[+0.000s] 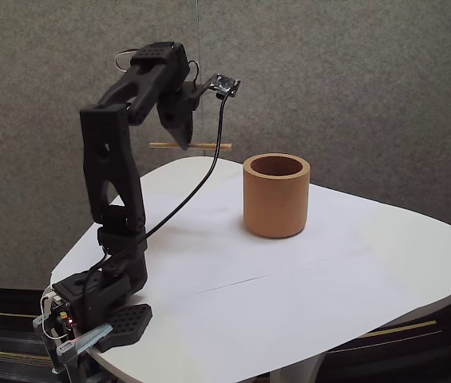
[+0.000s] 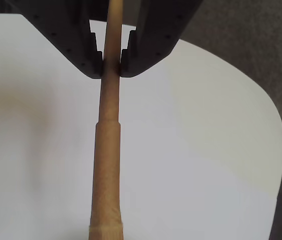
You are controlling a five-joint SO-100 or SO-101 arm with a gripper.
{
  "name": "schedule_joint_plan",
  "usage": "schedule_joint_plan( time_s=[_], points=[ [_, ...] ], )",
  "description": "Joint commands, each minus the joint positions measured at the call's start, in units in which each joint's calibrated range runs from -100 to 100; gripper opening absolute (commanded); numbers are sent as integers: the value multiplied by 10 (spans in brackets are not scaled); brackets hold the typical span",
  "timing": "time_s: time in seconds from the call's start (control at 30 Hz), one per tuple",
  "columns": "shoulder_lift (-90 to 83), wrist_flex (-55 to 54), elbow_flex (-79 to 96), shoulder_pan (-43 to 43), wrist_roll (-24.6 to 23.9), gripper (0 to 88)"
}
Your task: Grab the pen and put it in the pen holder.
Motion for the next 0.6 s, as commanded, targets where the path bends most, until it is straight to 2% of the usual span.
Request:
schedule_joint_plan(
  time_s=[0.0, 0.27, 0.57],
  points=[
    [-12, 3, -59, 58, 43, 7],
    [-12, -2, -139, 153, 127, 7],
    [-11, -6, -241, 220, 226, 7]
  ],
)
